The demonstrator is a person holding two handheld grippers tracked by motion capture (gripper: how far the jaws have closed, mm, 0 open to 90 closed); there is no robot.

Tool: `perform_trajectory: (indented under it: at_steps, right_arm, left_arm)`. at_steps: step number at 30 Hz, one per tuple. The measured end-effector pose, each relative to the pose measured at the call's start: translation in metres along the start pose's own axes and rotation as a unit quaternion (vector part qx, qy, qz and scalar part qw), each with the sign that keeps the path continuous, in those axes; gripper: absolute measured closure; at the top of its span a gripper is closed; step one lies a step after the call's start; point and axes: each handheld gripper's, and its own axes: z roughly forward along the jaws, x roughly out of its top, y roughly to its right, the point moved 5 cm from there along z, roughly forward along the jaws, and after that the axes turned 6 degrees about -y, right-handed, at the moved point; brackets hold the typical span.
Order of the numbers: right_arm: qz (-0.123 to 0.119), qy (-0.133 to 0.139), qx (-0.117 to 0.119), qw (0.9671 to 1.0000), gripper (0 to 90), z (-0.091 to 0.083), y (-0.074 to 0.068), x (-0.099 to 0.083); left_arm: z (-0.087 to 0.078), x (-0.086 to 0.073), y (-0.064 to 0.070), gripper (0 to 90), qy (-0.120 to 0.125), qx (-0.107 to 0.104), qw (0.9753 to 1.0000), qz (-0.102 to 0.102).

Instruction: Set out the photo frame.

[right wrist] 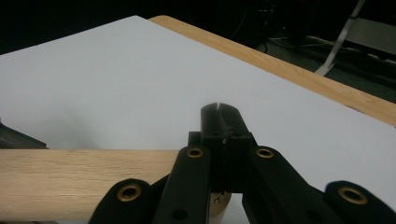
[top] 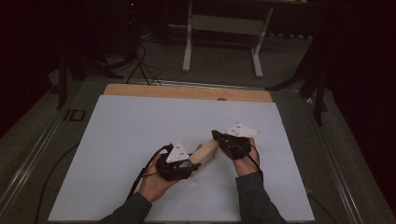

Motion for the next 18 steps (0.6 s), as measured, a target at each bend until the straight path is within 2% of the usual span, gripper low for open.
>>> perform_trajectory:
  at_steps: [6,18]
  right_arm:
    - [0.002,0.000,0.000,1.0000,89.8,0.000,0.000,0.000]
    - [0.005,-0.002,-0.004,1.0000,89.9,0.000,0.002,-0.001]
  left_arm:
    - [-0.001,0.000,-0.003,60.2,-0.003,0.014,0.9999,0.001]
    - [-0.003,-0.003,-0.016,58.4,-0.008,0.043,0.9988,-0.022]
